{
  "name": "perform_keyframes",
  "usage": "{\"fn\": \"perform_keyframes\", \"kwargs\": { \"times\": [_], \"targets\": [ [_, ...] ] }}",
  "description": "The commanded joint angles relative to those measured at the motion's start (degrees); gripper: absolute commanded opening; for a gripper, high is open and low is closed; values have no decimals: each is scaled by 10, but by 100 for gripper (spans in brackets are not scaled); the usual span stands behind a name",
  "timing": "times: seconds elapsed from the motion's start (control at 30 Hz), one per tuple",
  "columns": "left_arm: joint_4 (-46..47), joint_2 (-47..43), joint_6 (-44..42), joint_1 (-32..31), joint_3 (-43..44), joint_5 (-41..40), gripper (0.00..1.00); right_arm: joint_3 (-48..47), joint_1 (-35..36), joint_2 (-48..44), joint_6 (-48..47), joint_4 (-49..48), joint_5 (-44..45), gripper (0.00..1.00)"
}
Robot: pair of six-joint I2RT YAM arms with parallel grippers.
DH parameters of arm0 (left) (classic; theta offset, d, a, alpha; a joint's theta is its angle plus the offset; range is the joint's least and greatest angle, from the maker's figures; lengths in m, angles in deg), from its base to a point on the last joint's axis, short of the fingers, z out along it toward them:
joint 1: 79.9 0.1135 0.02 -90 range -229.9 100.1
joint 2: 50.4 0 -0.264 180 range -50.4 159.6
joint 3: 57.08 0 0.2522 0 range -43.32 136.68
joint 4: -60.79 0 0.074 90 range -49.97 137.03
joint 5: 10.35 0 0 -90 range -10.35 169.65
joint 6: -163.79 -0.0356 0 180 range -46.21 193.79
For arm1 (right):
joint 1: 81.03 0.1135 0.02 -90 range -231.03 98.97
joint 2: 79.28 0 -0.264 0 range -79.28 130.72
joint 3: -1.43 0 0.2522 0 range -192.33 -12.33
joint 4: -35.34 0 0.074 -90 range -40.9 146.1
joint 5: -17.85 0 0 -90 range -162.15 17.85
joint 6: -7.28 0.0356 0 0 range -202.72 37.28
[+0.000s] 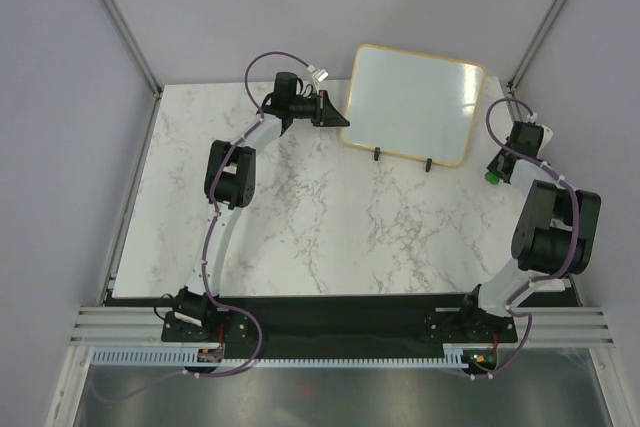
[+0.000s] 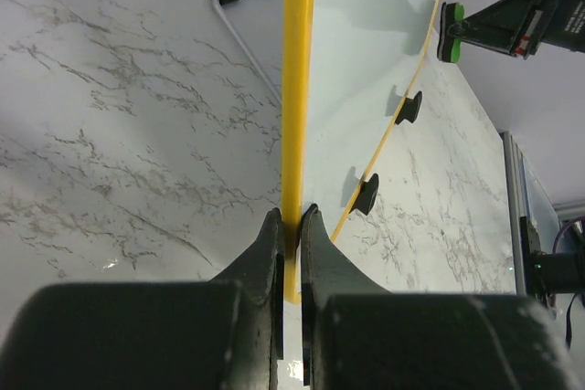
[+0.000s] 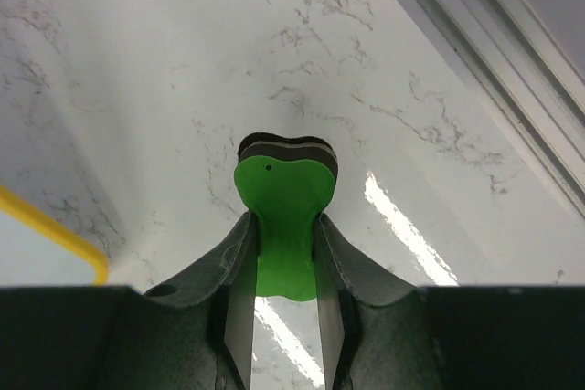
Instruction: Erase the whiteboard
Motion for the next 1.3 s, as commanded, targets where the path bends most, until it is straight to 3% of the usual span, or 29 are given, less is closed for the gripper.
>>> {"fn": "perform_keyframes", "kwargs": {
  "times": [0.0,0.1,0.13,0.23,0.33,0.47,0.57,0.8,0.97,1.17,1.2,1.27],
  "targets": [
    [-5,-35,-33,2,-8,-29,2,1,4,19,10,-7,-18,10],
    [-5,-33,-32,0,-8,-29,2,0,4,36,8,-6,-21,25],
    [-5,-33,-30,0,-8,-28,2,0,4,40,8,-6,-21,41],
    [-5,-32,-26,1,-9,-26,2,2,4,35,8,-6,-18,65],
    [-5,-32,-18,0,-12,-33,2,3,3,20,4,-5,-13,75],
    [-30,-35,-16,1,-24,-40,3,2,4,5,1,-6,-18,75],
    [-25,-44,-16,0,-37,-49,9,0,5,3,-1,-6,-25,75],
    [-10,-41,7,0,-41,-46,39,-2,6,3,-5,-6,-39,75],
    [-9,-39,5,0,-37,-40,48,-2,10,-1,-3,-7,-40,75],
    [-2,-47,8,3,-54,-9,70,-10,11,0,-4,0,-59,77],
    [-5,-64,4,4,-62,-9,83,-10,11,-2,-3,4,-65,78],
    [-25,-87,-16,7,-100,-18,97,-7,10,-15,-7,8,-67,79]
  ]
}}
